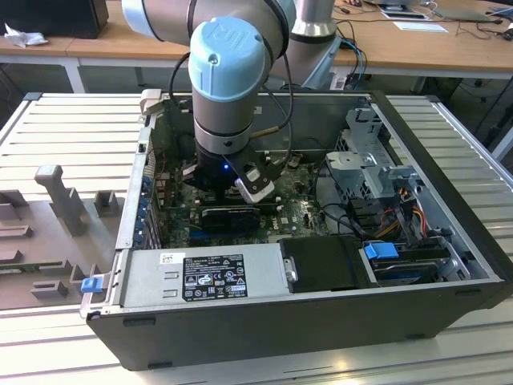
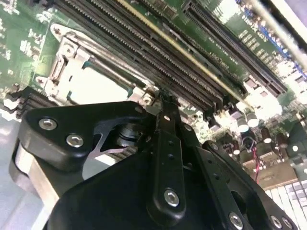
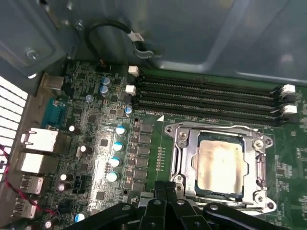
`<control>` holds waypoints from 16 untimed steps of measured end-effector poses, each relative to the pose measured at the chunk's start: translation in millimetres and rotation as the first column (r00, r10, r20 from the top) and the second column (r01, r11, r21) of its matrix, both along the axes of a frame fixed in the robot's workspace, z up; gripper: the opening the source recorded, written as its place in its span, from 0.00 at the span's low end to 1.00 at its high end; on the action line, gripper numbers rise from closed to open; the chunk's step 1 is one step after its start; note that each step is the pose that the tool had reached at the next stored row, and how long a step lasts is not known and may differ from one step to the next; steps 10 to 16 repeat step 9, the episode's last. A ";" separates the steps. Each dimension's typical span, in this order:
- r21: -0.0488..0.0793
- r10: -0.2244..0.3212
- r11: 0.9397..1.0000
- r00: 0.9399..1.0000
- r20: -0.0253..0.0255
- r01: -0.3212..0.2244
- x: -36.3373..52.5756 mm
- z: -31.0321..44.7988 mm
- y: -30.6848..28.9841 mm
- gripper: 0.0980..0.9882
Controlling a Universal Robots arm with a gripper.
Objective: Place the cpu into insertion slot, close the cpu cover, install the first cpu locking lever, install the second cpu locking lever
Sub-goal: 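Install the second cpu locking lever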
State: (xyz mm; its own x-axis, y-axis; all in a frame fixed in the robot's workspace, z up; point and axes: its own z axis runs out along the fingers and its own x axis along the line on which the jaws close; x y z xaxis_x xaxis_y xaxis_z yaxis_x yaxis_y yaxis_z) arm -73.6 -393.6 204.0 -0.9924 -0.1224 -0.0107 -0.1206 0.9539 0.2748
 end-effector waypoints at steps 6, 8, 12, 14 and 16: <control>-0.001 0.000 1.000 1.000 0.000 0.000 -0.1 20.5 0.1 0.01; 0.000 0.000 1.000 1.000 0.000 0.000 -0.1 23.2 0.2 0.01; 0.000 0.000 1.000 1.000 0.000 0.000 -0.1 23.2 0.2 0.01; 0.000 0.000 1.000 1.000 0.000 0.000 -0.1 23.2 0.2 0.01; 0.000 0.000 1.000 1.000 0.000 0.000 -0.1 23.2 0.2 0.01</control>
